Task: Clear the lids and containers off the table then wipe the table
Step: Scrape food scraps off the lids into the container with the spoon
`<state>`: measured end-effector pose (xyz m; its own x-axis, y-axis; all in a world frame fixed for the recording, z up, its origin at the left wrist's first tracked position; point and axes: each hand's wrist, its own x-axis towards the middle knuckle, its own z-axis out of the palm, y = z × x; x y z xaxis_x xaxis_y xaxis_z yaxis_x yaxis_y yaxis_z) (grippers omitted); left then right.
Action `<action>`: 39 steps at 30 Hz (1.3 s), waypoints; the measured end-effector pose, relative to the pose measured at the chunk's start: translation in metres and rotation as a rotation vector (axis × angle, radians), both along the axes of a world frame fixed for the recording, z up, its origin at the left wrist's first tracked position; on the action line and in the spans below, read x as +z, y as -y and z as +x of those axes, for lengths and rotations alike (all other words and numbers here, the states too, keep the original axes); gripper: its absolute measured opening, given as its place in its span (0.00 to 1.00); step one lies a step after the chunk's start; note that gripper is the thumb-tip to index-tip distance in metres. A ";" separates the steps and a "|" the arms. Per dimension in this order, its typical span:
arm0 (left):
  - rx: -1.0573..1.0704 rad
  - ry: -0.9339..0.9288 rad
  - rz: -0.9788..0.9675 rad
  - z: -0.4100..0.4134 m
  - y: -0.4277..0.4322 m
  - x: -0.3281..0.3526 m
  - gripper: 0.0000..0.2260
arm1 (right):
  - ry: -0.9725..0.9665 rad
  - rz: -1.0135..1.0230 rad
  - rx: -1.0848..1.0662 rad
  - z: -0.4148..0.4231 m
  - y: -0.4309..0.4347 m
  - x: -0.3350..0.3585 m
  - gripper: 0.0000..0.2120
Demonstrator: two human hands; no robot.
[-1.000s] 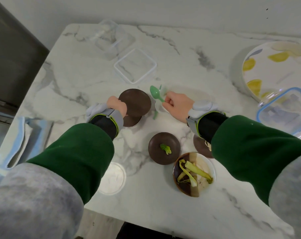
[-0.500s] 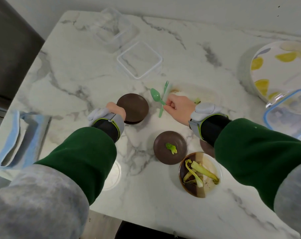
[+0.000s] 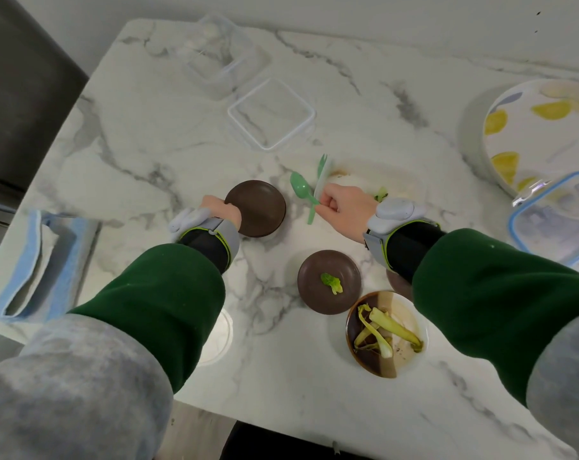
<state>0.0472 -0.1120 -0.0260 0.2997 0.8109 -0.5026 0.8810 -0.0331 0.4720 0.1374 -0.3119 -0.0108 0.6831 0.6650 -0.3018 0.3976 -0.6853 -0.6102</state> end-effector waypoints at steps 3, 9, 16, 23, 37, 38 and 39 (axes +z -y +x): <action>-0.135 -0.162 0.073 -0.002 0.003 0.002 0.15 | 0.002 0.003 0.002 -0.002 0.001 0.003 0.07; -0.250 -0.210 0.181 -0.009 0.008 0.011 0.18 | 0.008 -0.008 -0.001 -0.003 0.007 0.009 0.06; -0.280 0.221 -0.137 0.003 0.049 0.027 0.11 | 0.021 -0.012 -0.039 -0.004 0.020 0.018 0.07; -0.590 -0.051 -0.327 -0.008 0.098 0.015 0.05 | 0.019 0.003 -0.048 -0.007 0.046 0.017 0.07; -0.473 -0.088 -0.358 -0.027 0.117 0.004 0.09 | 0.020 0.015 -0.072 -0.014 0.073 0.012 0.09; -0.431 -0.066 -0.361 -0.026 0.115 0.008 0.10 | 0.018 0.018 -0.073 -0.014 0.073 0.015 0.09; -0.375 -0.035 -0.374 -0.024 0.112 0.012 0.10 | 0.016 0.026 -0.076 -0.013 0.072 0.017 0.09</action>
